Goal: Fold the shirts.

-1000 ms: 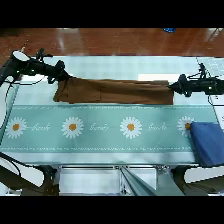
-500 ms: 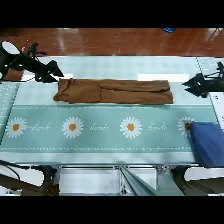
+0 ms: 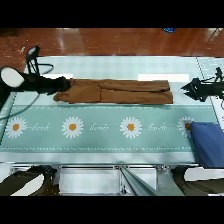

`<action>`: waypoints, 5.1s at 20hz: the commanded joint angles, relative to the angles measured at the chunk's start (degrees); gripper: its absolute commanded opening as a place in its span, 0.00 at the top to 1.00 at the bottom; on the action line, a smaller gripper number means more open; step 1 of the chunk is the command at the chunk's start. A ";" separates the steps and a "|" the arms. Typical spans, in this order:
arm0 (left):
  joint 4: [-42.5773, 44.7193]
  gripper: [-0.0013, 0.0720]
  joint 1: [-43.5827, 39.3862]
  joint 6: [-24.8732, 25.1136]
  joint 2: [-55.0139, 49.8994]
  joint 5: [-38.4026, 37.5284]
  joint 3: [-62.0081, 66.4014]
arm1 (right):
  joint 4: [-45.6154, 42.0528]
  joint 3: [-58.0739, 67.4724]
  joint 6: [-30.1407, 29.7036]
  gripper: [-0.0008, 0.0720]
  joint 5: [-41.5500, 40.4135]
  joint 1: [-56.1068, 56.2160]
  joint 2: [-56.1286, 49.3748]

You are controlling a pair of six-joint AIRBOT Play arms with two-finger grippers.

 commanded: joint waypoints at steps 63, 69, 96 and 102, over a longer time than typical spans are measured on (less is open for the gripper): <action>-0.68 0.96 2.05 -1.66 30.93 -14.51 -5.03 | -2.54 16.63 9.27 0.96 -4.81 53.16 3.48; -10.86 0.96 1.53 -3.41 44.81 -14.43 -18.23 | 6.34 23.58 9.57 0.48 -6.19 55.47 -10.21; -11.26 0.96 1.53 -3.58 42.45 -8.92 -21.18 | 9.70 -40.39 10.54 0.43 -16.68 31.85 29.53; -11.26 0.96 1.53 -3.61 42.45 -8.92 -21.20 | 23.50 -37.86 -2.58 0.43 -11.69 31.87 17.79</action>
